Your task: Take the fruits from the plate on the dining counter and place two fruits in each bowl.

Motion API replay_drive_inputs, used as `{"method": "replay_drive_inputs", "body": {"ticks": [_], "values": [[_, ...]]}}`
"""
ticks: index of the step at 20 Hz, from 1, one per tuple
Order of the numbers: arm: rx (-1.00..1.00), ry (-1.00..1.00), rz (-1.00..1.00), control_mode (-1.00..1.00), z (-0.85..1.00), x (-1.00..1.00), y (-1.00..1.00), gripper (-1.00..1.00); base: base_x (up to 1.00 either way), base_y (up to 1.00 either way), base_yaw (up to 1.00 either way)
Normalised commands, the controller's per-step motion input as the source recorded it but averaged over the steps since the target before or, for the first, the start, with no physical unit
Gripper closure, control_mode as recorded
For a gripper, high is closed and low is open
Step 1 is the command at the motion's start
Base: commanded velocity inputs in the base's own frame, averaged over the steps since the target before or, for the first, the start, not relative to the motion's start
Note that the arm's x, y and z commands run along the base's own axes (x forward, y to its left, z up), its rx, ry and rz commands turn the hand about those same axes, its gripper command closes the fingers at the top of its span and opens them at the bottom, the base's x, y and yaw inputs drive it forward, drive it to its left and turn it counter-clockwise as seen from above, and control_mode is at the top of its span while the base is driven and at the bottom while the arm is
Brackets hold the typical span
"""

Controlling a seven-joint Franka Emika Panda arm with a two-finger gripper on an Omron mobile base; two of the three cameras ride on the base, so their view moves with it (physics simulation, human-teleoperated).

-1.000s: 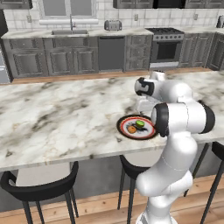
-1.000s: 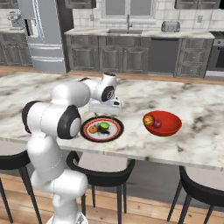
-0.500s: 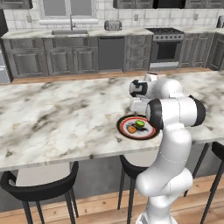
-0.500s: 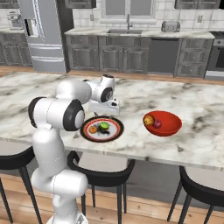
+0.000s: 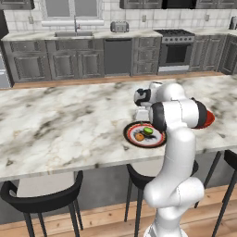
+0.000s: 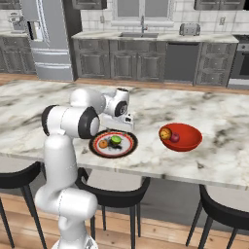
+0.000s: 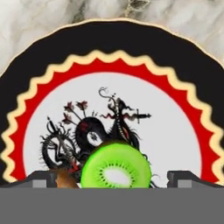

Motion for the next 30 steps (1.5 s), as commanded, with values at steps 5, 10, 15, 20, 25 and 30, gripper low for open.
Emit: {"method": "replay_drive_inputs", "body": {"ticks": [5,10,15,20,25,30], "values": [[0.0,0.01,0.04,-1.0,-0.11,-0.08,0.0,-1.0,0.0,0.0,0.0],[0.0,0.0,0.1,-1.0,-0.25,0.0,0.03,-1.0,0.0,0.0,0.0],[0.0,0.0,0.12,-1.0,-0.21,0.0,0.0,-1.0,0.0,0.0,0.0],[0.01,0.0,0.12,-1.0,-0.21,-0.01,0.0,-1.0,0.0,0.0,0.0],[0.0,0.0,0.11,-1.0,-0.11,-0.03,0.0,-1.0,0.0,0.0,0.0],[0.0,0.0,0.01,-1.0,0.0,0.0,0.0,1.0,0.0,0.0,0.0]]}}
